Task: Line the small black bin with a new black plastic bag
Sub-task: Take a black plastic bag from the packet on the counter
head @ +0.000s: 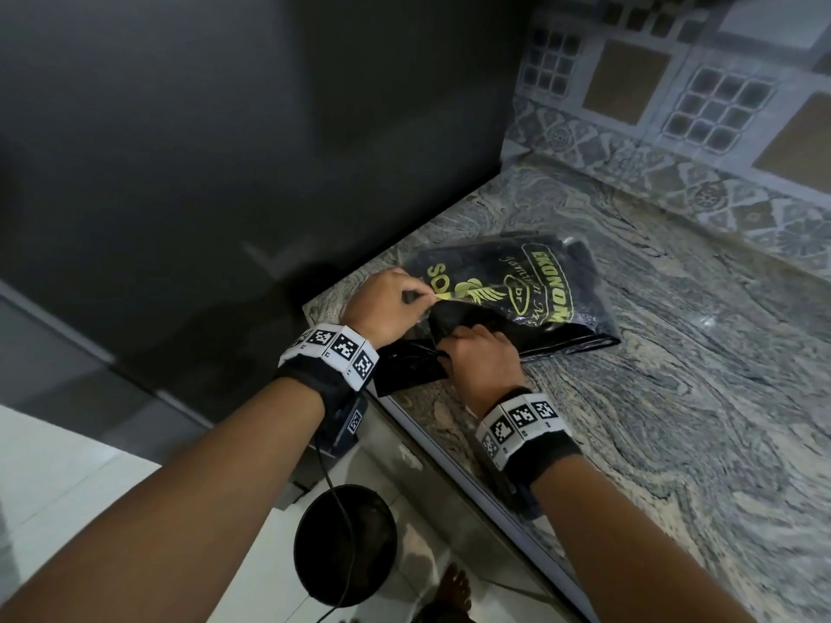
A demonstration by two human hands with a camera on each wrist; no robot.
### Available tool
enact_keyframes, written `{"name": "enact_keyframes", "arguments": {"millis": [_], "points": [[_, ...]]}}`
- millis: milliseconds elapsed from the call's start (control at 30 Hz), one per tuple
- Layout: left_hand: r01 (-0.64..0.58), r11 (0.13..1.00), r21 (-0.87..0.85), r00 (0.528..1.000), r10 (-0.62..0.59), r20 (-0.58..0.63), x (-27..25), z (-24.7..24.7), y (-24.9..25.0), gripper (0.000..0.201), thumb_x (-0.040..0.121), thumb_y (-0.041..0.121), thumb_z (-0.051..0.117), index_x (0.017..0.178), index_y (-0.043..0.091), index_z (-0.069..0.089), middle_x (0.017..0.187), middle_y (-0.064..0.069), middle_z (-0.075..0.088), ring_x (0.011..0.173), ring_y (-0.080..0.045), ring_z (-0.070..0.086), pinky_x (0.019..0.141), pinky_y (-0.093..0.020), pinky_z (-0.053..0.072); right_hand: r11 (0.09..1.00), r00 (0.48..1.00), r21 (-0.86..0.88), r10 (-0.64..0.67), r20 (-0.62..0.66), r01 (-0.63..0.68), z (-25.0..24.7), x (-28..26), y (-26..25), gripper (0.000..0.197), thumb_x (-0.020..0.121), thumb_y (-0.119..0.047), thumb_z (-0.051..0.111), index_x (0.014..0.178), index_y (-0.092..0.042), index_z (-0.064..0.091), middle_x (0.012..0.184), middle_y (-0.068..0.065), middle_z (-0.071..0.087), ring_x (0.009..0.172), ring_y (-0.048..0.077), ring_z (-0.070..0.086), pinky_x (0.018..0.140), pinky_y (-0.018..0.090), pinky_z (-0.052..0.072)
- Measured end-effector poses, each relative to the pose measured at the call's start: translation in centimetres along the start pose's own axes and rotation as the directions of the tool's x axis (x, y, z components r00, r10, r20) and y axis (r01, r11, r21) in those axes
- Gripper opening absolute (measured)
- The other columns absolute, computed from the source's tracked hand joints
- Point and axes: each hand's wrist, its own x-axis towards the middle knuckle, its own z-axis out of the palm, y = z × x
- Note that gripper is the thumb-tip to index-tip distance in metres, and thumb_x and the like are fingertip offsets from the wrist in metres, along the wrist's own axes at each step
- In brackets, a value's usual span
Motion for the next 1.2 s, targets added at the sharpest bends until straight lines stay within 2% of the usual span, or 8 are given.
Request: {"name": "enact_keyframes", "arguments": {"millis": [300,433,533,600,700,833,966,1199], "points": [[0.113,0.979,-0.169,0.991,-0.124,-0.056,-1.3,-3.1,1.4,0.032,0.087,0.044,0.057,0.1,0.019,0.073,0.103,0.001,0.072,0.096,-0.01,0.065,0.089,-0.035,0.053,0.972,0.986,0.229,-0.019,-0.167,0.057,-4.0,-0.4,0.2,0.02,0.09,-0.034,0.055,0.098,-0.02,0.068,0.093,0.003,0.07,0.086,0.027,0.065,0.066,0.034,0.05],[0.243,0.935,-0.256,0.933,-0.298,-0.203,-4.6,-5.5,2.1,0.048,0.087,0.059,0.047,0.103,0.019,0.067,0.099,0.005,0.066,0.093,-0.011,0.06,0.081,-0.028,0.043,0.953,0.978,0.292,-0.016,-0.207,0.077,-5.7,-0.4,-0.1,0.021,0.089,-0.035,0.056,0.097,-0.02,0.068,0.093,0.005,0.072,0.085,0.027,0.066,0.065,0.031,0.048],[0.33,0.881,-0.34,0.905,-0.397,-0.15,-7.5,-5.8,2.5,0.056,0.084,0.063,0.047,0.103,0.013,0.066,0.084,0.003,0.065,0.073,-0.005,0.06,0.07,-0.03,0.044,0.943,0.978,0.322,-0.009,-0.208,0.077,-6.6,-0.6,-0.6,0.021,0.088,-0.036,0.056,0.092,-0.017,0.067,0.089,0.007,0.071,0.083,0.03,0.065,0.066,0.037,0.052],[0.327,0.842,-0.429,0.92,-0.387,-0.059,-8.7,-5.5,2.9,0.056,0.083,0.062,0.052,0.102,0.011,0.065,0.068,-0.005,0.063,0.05,-0.007,0.054,0.057,-0.029,0.042,0.947,0.977,0.31,-0.015,-0.211,0.081,-7.0,-1.0,-1.1,0.022,0.088,-0.036,0.055,0.09,-0.017,0.066,0.088,0.007,0.071,0.082,0.03,0.065,0.067,0.037,0.052],[0.331,0.763,-0.555,0.918,-0.397,0.001,-9.3,-5.4,3.9,0.044,0.084,0.054,0.058,0.106,0.016,0.063,0.067,-0.012,0.063,0.052,-0.024,0.05,0.048,-0.03,0.042,0.954,0.974,0.282,-0.038,-0.221,0.101,-7.6,-1.7,-2.1,0.022,0.088,-0.036,0.054,0.09,-0.017,0.066,0.086,0.007,0.072,0.08,0.03,0.066,0.065,0.034,0.051],[0.31,0.694,-0.65,0.905,-0.425,-0.022,-10.5,-6.2,5.9,0.032,0.089,0.037,0.06,0.109,0.012,0.059,0.07,-0.013,0.064,0.047,-0.019,0.049,0.046,-0.029,0.046,0.95,0.962,0.273,-0.079,-0.263,0.152,-8.4,-3.4,-3.4,0.021,0.087,-0.037,0.055,0.09,-0.02,0.067,0.085,0.006,0.073,0.079,0.029,0.067,0.065,0.037,0.054],[0.233,0.739,-0.632,0.923,-0.374,-0.097,-13.1,-7.9,7.1,0.031,0.091,0.031,0.058,0.106,0.004,0.063,0.055,0.001,0.065,0.048,-0.02,0.051,0.053,-0.035,0.05,0.934,0.95,0.293,-0.115,-0.291,0.203,-9.8,-6.0,-5.1,0.018,0.087,-0.036,0.057,0.087,-0.021,0.067,0.079,0.004,0.072,0.073,0.026,0.066,0.062,0.033,0.05],[0.073,0.812,-0.579,0.956,-0.223,-0.191,-19.4,-12.4,9.2,0.023,0.093,0.025,0.056,0.089,0.005,0.067,0.068,-0.006,0.067,0.049,-0.017,0.053,0.049,-0.026,0.049,0.739,0.957,0.618,-0.128,-0.261,0.268,-12.2,-9.0,-9.1,0.023,0.081,-0.043,0.065,0.096,-0.026,0.066,0.073,-0.012,0.068,0.072,0.005,0.066,0.075,0.04,0.058]]}}
